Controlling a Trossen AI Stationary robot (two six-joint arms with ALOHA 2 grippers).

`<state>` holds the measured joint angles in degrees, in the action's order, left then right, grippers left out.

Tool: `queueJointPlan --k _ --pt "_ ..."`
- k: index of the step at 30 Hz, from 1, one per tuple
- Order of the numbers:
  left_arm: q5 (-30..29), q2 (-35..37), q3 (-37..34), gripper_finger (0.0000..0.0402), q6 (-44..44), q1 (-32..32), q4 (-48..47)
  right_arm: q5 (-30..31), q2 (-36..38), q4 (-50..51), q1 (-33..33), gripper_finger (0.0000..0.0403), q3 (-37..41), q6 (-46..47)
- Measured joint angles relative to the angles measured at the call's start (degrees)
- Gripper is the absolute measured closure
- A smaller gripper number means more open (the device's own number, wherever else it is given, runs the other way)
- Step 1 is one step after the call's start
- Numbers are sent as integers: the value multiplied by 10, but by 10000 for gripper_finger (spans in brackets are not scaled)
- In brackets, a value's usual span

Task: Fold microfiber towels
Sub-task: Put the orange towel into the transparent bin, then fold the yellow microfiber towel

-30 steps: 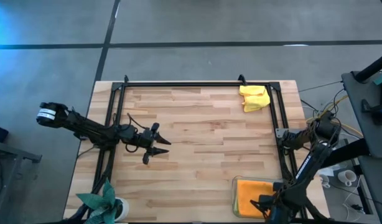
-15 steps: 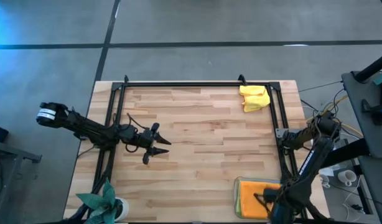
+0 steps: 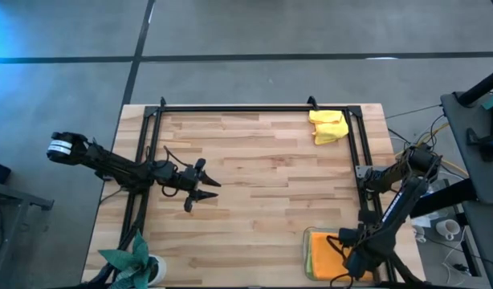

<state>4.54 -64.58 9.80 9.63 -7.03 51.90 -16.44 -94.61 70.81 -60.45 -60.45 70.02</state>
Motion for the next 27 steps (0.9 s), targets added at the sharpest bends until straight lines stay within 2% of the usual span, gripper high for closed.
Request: queueJointPlan --k 4,9,13,18,20,24,25,27 --pt "0 0 0 249 0 0 0 0 0 -68 0 291 34 -1" --pt "0 0 0 249 0 0 -1 0 2 -71 4 292 35 14" --pt "0 0 0 249 0 0 -2 0 9 -46 6 288 -15 18" --pt "0 0 0 249 3 0 -2 11 12 29 26 281 -116 19" --pt "4 0 0 249 5 0 -2 74 12 76 45 280 -159 22" --pt "10 0 0 249 5 0 2 313 12 177 96 280 -225 114" --pt "10 0 0 249 5 0 3 355 14 194 116 280 -231 146" --pt "10 0 0 249 3 0 13 386 22 188 166 275 -232 158"
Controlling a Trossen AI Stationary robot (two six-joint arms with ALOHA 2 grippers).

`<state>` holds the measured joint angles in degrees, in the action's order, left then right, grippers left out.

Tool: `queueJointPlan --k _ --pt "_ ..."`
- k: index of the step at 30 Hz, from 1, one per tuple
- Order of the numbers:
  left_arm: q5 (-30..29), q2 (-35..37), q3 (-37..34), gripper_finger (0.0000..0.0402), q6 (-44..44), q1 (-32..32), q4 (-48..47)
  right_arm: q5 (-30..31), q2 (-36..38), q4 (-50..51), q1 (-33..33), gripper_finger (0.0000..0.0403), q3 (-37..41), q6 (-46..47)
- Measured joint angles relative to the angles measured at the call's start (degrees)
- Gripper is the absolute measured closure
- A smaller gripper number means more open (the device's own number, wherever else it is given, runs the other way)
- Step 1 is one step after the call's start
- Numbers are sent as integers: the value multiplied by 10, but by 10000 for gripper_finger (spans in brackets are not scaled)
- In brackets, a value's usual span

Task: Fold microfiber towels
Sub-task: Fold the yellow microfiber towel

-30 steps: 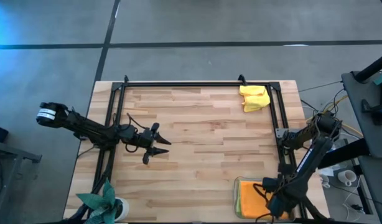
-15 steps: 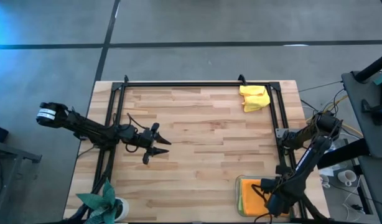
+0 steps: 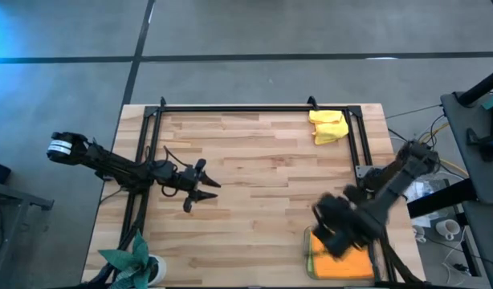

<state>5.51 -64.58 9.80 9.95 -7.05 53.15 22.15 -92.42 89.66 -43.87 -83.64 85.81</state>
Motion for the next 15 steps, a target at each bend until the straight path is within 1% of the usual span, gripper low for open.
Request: queueJointPlan --k 3,5,7,10,12,15 --pt "0 0 0 249 -10 0 11 11 5 -25 79 260 19 -45" --pt "0 0 0 249 -18 0 16 27 5 -45 131 244 42 -43" --pt "0 0 0 249 -20 0 17 53 5 -73 179 228 76 7" --pt "0 -1 0 249 -19 0 -9 102 4 -133 232 207 139 71" --pt "0 -1 0 249 -21 0 -33 110 4 -161 274 199 180 97" --pt "0 -4 0 249 -44 1 -49 113 4 -210 355 196 236 118"
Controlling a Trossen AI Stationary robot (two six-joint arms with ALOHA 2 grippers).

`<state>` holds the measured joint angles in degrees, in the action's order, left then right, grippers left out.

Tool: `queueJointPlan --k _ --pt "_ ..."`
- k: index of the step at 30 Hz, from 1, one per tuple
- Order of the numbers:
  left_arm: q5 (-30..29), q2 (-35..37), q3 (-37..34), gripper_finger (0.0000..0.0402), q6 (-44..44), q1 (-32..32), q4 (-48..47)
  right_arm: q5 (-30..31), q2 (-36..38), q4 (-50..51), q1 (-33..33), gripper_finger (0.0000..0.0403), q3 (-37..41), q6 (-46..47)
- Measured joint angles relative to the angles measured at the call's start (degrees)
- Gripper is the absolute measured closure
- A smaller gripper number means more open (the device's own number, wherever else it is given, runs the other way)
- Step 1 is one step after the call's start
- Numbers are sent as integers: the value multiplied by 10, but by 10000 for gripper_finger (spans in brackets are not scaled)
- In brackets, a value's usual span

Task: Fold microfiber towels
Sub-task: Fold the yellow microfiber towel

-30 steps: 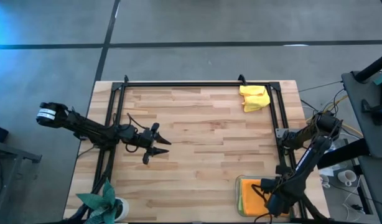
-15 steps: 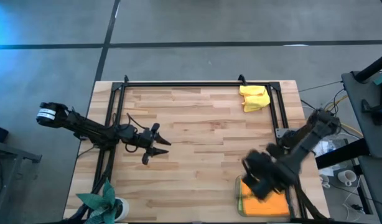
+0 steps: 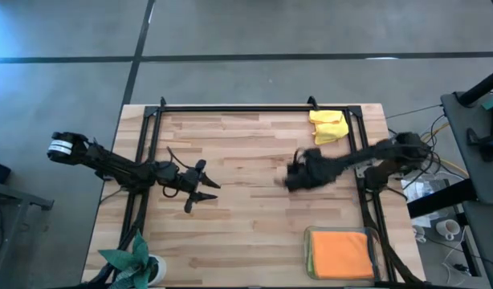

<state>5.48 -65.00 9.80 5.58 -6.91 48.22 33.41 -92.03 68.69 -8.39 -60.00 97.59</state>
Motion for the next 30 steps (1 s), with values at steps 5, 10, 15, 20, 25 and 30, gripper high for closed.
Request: queueJointPlan --k 5,10,15,20,25,30 --pt "-22 -2 -1 249 -11 2 -3 3 0 -132 134 199 78 -88" --pt "-30 -1 -3 249 -33 4 -29 13 0 -251 234 199 131 -216" --pt "-61 0 -9 249 -60 12 -56 13 0 -328 297 200 150 -317" --pt "-84 10 -9 249 -112 33 -52 7 0 -338 325 200 152 -366" --pt "-77 30 4 249 -120 67 -52 -4 0 -336 336 200 156 -363" --pt "-62 49 26 249 -130 89 -52 -16 0 -337 345 200 174 -335"
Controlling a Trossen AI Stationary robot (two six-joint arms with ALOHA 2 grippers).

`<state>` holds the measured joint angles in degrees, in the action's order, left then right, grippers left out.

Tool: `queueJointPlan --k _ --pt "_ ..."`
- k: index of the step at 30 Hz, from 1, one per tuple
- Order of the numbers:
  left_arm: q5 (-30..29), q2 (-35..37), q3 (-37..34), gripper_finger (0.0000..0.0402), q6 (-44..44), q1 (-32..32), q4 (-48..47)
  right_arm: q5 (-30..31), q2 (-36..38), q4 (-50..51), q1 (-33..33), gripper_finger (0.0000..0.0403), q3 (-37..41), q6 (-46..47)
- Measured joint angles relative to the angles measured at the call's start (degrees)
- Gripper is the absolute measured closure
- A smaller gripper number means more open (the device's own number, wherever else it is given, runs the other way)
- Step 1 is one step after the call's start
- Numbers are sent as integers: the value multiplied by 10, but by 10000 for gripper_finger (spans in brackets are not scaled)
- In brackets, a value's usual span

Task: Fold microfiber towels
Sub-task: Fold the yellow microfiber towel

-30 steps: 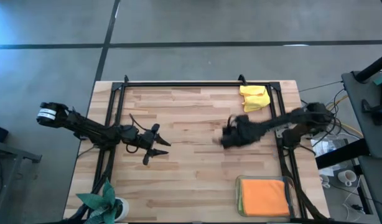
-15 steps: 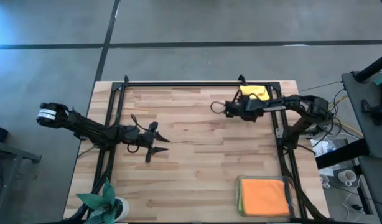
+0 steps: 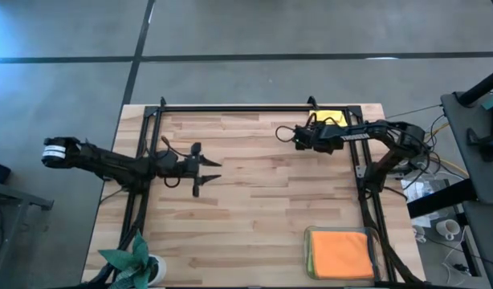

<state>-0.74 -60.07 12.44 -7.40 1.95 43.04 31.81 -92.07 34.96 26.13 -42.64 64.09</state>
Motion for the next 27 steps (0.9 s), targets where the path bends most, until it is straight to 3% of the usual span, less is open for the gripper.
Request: queueJointPlan --k 7,18,21,27 --pt "3 5 20 249 -25 2 33 13 0 -16 -1 215 32 51" --pt "4 3 25 249 -24 2 49 34 2 -106 3 347 68 51" --pt "4 3 25 249 -22 2 49 30 2 -102 -3 385 62 11" --pt "26 3 24 249 -21 2 0 -2 27 -44 -68 393 -9 -115"
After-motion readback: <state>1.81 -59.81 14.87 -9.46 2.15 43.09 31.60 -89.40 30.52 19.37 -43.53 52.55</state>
